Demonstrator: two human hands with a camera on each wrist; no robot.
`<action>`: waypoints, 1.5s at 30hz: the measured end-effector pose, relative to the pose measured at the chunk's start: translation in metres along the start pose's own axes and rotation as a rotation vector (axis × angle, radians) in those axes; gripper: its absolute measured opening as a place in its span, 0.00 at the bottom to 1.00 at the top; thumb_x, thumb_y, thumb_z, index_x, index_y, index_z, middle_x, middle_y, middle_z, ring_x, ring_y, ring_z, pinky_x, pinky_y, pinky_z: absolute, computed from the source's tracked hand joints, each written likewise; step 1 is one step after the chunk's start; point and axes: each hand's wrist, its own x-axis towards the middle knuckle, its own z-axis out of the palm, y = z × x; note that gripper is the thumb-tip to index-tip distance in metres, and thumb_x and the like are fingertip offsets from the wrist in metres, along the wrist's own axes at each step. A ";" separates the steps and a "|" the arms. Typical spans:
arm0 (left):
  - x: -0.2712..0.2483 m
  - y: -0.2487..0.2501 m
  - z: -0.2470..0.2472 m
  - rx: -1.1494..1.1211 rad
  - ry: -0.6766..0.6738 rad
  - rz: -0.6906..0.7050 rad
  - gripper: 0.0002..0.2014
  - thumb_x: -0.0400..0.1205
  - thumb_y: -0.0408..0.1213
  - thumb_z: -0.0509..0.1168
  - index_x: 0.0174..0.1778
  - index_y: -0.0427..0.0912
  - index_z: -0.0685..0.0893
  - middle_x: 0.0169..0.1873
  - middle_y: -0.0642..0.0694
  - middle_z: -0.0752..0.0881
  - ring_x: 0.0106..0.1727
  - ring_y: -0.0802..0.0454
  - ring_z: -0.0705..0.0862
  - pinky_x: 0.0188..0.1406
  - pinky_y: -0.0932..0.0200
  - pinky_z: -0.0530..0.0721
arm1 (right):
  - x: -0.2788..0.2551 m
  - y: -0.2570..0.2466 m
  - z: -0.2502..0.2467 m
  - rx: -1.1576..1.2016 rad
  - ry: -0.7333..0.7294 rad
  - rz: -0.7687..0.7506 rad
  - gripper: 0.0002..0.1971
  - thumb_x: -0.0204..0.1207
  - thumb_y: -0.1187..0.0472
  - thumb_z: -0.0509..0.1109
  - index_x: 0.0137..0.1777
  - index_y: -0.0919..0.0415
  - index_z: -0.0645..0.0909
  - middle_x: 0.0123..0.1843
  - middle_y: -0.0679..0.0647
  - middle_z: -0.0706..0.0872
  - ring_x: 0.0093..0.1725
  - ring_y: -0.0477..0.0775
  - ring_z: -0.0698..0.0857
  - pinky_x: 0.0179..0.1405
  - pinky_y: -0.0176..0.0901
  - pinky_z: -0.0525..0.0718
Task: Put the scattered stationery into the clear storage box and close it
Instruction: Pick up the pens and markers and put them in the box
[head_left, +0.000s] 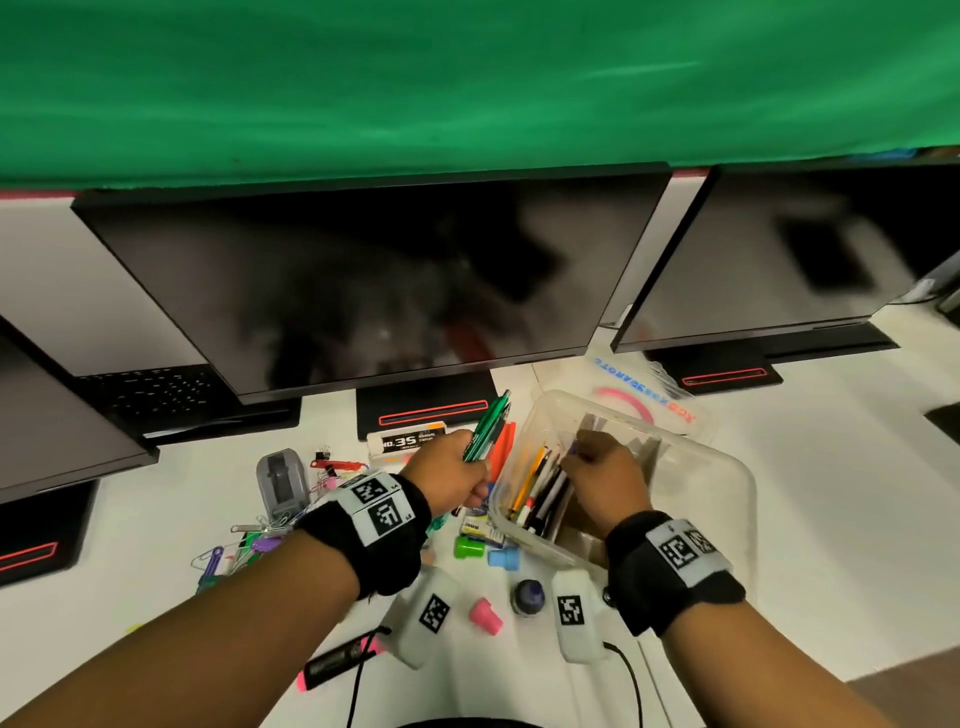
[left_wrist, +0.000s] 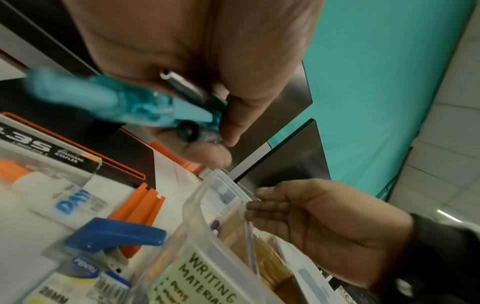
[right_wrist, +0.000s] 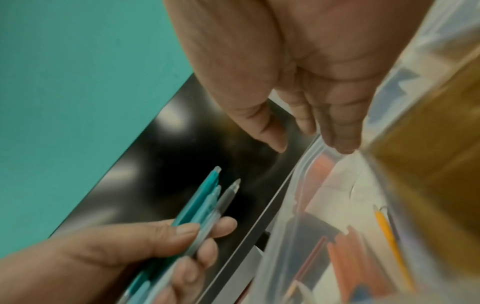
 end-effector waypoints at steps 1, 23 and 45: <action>0.002 0.002 0.005 0.003 -0.007 -0.003 0.06 0.83 0.30 0.59 0.43 0.44 0.77 0.33 0.46 0.83 0.31 0.54 0.83 0.32 0.65 0.85 | -0.007 0.007 -0.009 0.004 0.012 -0.036 0.17 0.77 0.65 0.66 0.65 0.64 0.78 0.58 0.60 0.86 0.58 0.59 0.83 0.58 0.41 0.77; 0.027 0.021 0.072 0.396 -0.038 0.048 0.24 0.83 0.32 0.59 0.77 0.39 0.66 0.73 0.39 0.75 0.73 0.43 0.75 0.70 0.57 0.73 | -0.037 0.102 -0.022 -0.775 -0.163 -0.766 0.12 0.71 0.53 0.60 0.42 0.46 0.86 0.37 0.40 0.87 0.49 0.46 0.86 0.83 0.49 0.42; -0.058 -0.147 -0.097 0.631 0.191 -0.191 0.15 0.82 0.28 0.56 0.60 0.42 0.83 0.60 0.44 0.85 0.62 0.46 0.82 0.54 0.63 0.74 | -0.065 -0.013 0.088 -0.531 -0.494 -0.720 0.14 0.77 0.57 0.64 0.61 0.57 0.82 0.61 0.54 0.85 0.62 0.57 0.81 0.63 0.45 0.77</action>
